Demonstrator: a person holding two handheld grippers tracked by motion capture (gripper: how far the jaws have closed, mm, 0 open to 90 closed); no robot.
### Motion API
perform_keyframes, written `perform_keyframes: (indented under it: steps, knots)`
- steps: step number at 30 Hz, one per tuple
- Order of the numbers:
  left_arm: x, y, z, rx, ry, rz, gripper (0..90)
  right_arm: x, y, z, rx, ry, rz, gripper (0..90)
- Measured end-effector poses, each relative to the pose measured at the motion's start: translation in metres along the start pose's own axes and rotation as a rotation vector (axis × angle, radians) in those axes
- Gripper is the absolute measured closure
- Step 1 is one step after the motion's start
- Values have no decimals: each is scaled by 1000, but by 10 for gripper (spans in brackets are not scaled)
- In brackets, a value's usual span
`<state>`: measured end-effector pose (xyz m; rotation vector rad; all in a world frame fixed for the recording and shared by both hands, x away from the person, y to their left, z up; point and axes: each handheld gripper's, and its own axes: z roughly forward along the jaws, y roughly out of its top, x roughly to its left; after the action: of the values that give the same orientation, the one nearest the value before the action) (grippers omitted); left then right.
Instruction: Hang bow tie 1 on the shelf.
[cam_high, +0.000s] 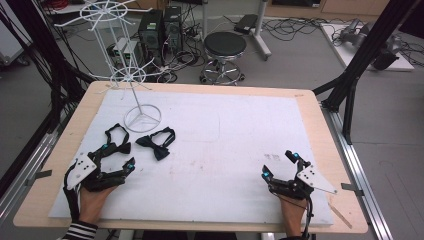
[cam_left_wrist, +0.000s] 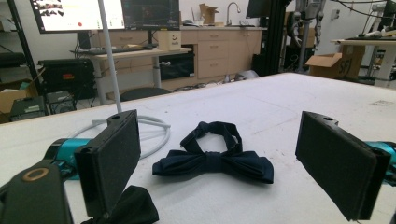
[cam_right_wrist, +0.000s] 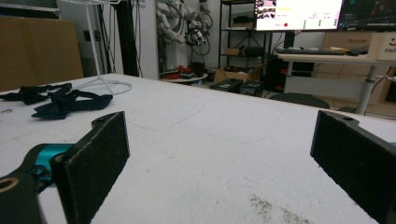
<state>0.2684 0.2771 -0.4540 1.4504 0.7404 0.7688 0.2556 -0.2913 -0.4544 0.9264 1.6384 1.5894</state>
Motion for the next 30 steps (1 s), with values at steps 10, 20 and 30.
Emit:
perform_keyframes:
  steps: [10, 20, 30]
  knots:
    - [0, 0, 0, -4, -6, -9, 145, 0, 0, 0, 3, -3, 5, 38]
    - [2, 3, -1, -4, -21, -18, 141, 0, 0, 0, 3, -7, 5, 38]
    - [12, 34, 1, 18, -72, 17, 141, 0, 0, 1, 1, -6, 5, 38]
